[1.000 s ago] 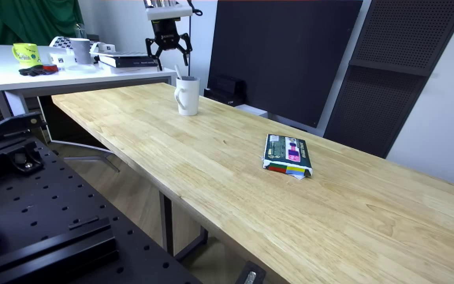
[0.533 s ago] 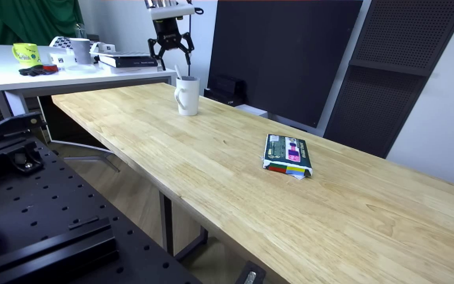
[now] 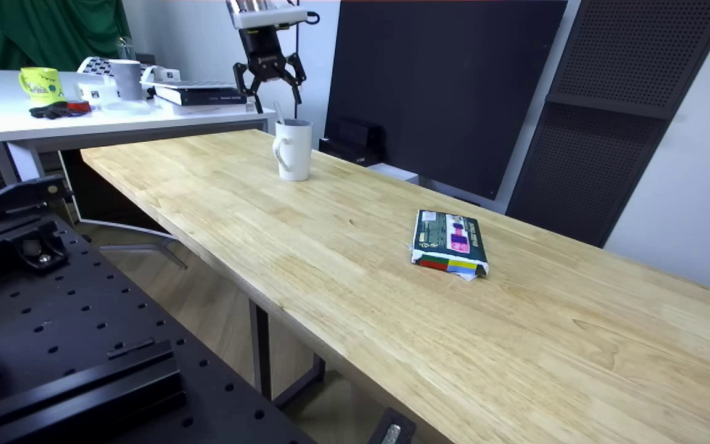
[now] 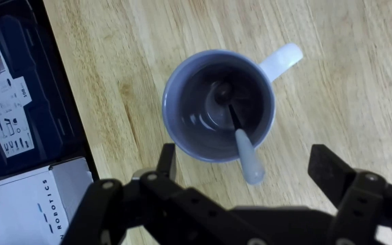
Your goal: Remove the spoon from the mug and put it on the table
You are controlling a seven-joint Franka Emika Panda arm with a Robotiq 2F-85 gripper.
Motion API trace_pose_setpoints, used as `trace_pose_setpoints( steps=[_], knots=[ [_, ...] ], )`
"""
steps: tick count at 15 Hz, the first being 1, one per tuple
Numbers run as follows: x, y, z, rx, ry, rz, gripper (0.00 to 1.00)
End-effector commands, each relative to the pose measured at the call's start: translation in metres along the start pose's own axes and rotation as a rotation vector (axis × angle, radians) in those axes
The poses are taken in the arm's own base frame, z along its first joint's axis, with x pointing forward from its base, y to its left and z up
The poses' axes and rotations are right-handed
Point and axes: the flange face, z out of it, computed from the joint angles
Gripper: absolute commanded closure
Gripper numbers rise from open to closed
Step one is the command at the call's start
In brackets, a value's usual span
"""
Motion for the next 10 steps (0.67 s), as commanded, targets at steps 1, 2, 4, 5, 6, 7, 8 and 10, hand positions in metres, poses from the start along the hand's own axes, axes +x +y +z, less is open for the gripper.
trace_pose_setpoints(
  steps=[1,2,4,5,6,7,8,10],
  knots=[
    [0.0071,0.0045,-0.0037,-0.033,-0.032,-0.026,0.0],
    [0.0088,0.0037,-0.0042,-0.034,-0.034,-0.031,0.0],
    [0.0113,0.0026,-0.0053,-0.041,-0.034,-0.036,0.0],
    [0.0123,0.0021,-0.0063,-0.042,-0.033,-0.036,0.0],
    [0.0133,0.0018,-0.0074,-0.044,-0.028,-0.037,0.25],
    [0.0135,0.0016,-0.008,-0.047,-0.028,-0.039,0.27],
    [0.0139,0.0016,-0.0088,-0.05,-0.028,-0.04,0.33],
    [0.0133,0.0027,-0.0105,-0.054,-0.027,-0.039,0.49]
  ],
)
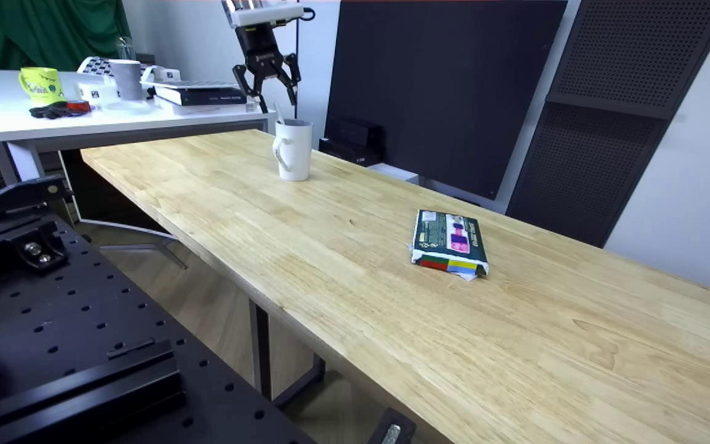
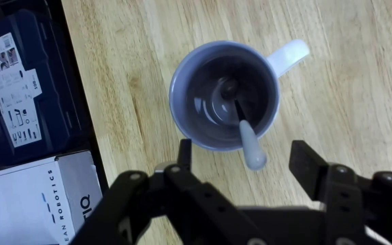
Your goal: Remove the spoon from the mug and put it on the table
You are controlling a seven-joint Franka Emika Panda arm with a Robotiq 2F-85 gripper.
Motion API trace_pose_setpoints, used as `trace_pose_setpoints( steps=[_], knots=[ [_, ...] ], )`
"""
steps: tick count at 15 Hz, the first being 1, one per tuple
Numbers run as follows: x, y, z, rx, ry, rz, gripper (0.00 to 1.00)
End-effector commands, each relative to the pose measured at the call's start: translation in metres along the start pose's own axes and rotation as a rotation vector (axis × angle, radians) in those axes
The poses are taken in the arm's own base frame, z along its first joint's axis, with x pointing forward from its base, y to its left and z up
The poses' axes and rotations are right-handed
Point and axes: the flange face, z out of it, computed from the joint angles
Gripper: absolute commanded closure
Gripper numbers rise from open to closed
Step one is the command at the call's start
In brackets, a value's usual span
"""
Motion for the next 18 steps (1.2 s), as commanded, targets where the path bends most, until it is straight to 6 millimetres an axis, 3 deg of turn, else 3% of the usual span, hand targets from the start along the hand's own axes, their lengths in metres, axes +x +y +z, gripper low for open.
trace_pose_setpoints(
  steps=[1,7,9,10,13,18],
  knots=[
    [0.003,0.008,-0.005,-0.018,-0.013,0.002,0.55],
    [-0.002,0.017,-0.009,-0.018,-0.025,0.025,0.97],
    [-0.005,0.023,-0.011,-0.009,-0.028,0.044,1.0],
    [-0.006,0.026,-0.014,-0.005,-0.032,0.054,0.96],
    [-0.012,0.04,-0.023,0.0,-0.043,0.087,0.96],
    [-0.024,0.073,-0.06,0.022,-0.021,0.174,0.96]
  ],
)
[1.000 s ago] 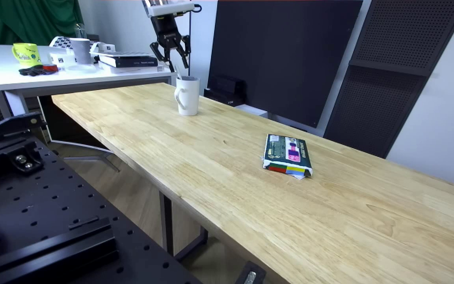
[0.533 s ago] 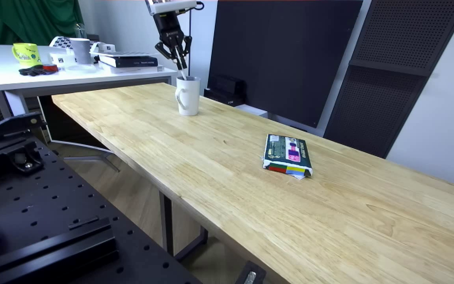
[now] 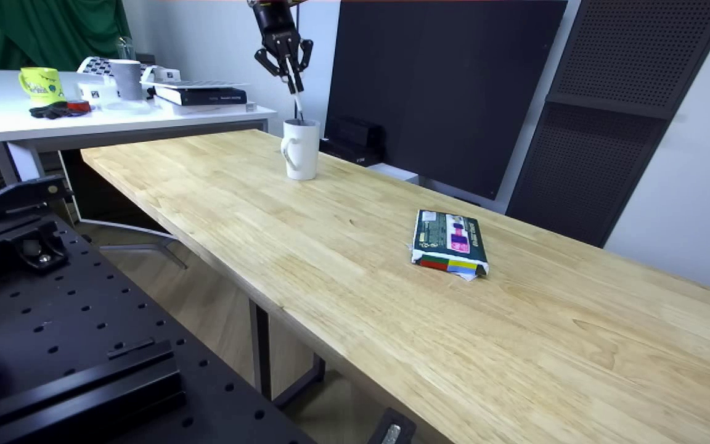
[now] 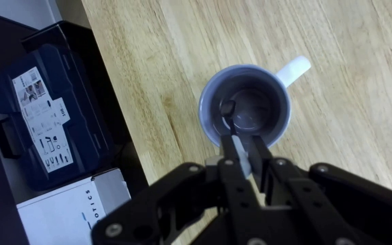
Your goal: Remove the spoon from the mug and put it on the table
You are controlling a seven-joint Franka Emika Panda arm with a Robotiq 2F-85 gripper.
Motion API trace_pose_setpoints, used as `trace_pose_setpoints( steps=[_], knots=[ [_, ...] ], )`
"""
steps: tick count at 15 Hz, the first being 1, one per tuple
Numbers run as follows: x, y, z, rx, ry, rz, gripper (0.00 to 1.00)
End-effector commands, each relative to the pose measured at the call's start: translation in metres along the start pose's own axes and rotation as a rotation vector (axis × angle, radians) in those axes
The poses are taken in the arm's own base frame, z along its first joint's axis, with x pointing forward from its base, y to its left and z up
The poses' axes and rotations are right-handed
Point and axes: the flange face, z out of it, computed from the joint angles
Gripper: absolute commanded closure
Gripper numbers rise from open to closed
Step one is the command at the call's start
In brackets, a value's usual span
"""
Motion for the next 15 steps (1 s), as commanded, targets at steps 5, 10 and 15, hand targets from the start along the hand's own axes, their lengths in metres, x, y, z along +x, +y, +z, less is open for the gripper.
trace_pose_setpoints(
  steps=[5,10,15],
  knots=[
    [-0.015,0.053,-0.078,0.029,0.049,0.139,0.96],
    [-0.05,0.091,-0.114,0.089,0.06,0.234,0.96],
    [-0.092,0.118,-0.083,0.104,-0.029,0.315,0.96]
  ],
)
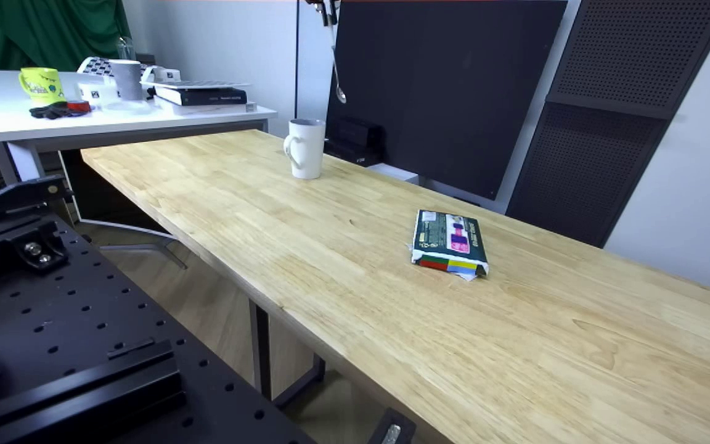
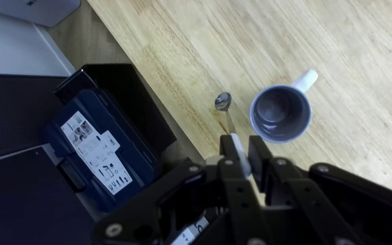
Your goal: Remove the spoon from the mug and put it on the table
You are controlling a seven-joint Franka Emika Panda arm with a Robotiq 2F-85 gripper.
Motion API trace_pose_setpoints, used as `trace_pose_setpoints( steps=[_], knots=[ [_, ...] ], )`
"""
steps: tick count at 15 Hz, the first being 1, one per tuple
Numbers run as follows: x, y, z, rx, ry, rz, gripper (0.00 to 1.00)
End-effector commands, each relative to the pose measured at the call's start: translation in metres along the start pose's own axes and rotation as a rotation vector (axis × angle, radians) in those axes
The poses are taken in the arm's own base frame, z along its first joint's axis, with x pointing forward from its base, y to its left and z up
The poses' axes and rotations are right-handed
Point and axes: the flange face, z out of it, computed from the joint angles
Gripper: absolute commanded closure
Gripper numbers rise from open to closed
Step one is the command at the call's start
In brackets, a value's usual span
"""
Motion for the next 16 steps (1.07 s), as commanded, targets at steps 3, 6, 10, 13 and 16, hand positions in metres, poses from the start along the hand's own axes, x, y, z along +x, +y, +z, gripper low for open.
trace_pose_setpoints(
  steps=[3,6,10,13,16],
  knots=[
    [-0.039,0.023,0.057,0.032,-0.157,0.063,0.96],
    [-0.057,0.013,0.102,0.088,-0.242,0.054,0.96],
    [-0.07,-0.027,0.152,0.177,-0.327,-0.012,0.96],
    [-0.073,-0.071,0.179,0.155,-0.362,-0.099,0.96],
    [-0.073,-0.114,0.2,0.144,-0.384,-0.191,0.96]
  ],
)
